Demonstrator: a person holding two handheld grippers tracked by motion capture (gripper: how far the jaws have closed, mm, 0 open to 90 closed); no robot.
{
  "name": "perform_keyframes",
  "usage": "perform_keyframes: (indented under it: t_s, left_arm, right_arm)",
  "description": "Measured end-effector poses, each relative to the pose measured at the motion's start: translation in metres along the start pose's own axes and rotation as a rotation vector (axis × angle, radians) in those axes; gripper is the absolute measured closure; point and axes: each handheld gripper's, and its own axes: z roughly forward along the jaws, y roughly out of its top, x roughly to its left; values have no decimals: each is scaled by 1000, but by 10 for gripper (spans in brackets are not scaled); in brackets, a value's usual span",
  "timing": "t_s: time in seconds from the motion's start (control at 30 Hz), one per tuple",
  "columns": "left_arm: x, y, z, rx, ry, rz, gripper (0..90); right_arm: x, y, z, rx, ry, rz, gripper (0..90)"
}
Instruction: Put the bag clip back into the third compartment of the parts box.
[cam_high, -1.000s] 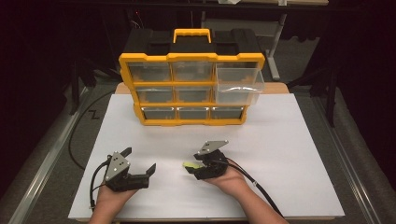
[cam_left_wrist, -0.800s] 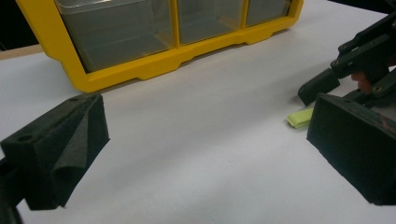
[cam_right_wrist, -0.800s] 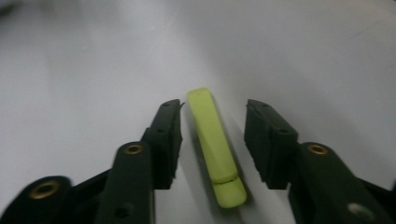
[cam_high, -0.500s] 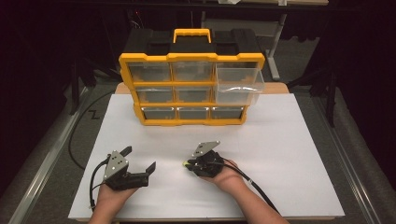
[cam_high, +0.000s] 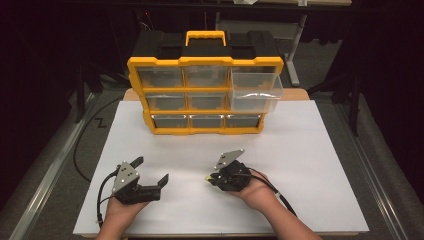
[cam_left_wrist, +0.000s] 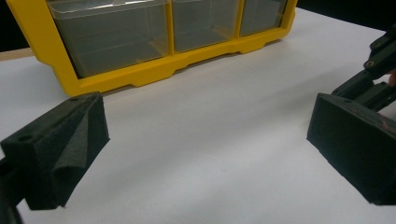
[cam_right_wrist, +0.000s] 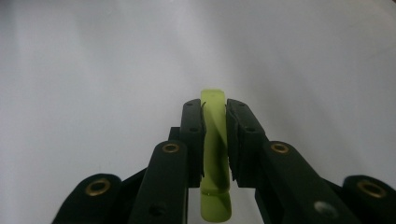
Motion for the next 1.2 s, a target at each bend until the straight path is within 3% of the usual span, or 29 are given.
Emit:
perform_keyframes:
  t_s: [0.3,0.4,0.9,1.2]
  left_arm:
    - [-1,0,0,9,-3,11,4]
    - [-1,0,0,3,-7,12,3]
    - [-5,0,0,6,-19,28,4]
    - [-6,0,0,-2,-20,31,4]
  right_arm:
    - [-12,-23,-27,61,-1,30,790]
    - [-17,-33,-36,89,5,60,790]
    - [-30,-59,-61,198,21,63,790]
    - [-37,-67,-76,234,26,71,790]
